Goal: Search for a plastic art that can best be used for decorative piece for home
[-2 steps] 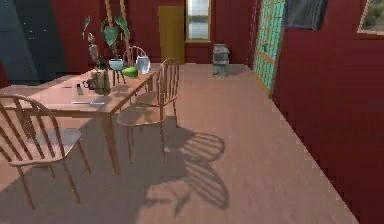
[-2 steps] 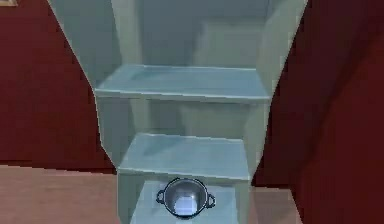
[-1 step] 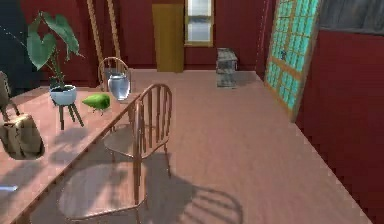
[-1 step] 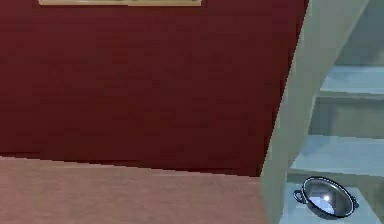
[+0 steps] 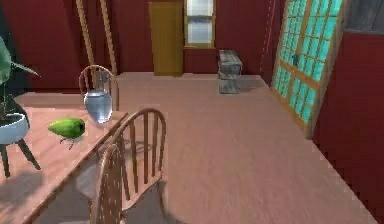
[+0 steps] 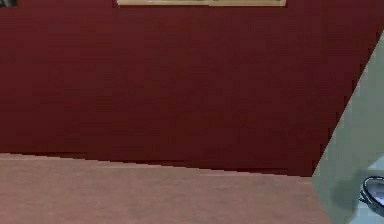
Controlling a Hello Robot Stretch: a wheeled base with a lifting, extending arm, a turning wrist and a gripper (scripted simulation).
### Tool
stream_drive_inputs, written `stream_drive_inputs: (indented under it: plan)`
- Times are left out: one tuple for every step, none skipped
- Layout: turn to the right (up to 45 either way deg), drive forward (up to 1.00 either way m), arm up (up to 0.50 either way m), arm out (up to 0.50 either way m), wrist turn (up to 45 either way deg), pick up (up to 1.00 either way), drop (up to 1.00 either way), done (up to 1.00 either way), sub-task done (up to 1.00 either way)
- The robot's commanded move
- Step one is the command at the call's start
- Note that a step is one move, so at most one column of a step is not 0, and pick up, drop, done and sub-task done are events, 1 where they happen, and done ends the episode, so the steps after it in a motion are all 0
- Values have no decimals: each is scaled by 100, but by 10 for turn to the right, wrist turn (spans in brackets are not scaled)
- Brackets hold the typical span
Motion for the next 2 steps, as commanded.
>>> stream_drive_inputs:
  plan:
    - [-450, 0, 0, 0, 0, 0, 0, 0, 0]
    - [-150, 0, 0, 0, 0, 0, 0, 0, 0]
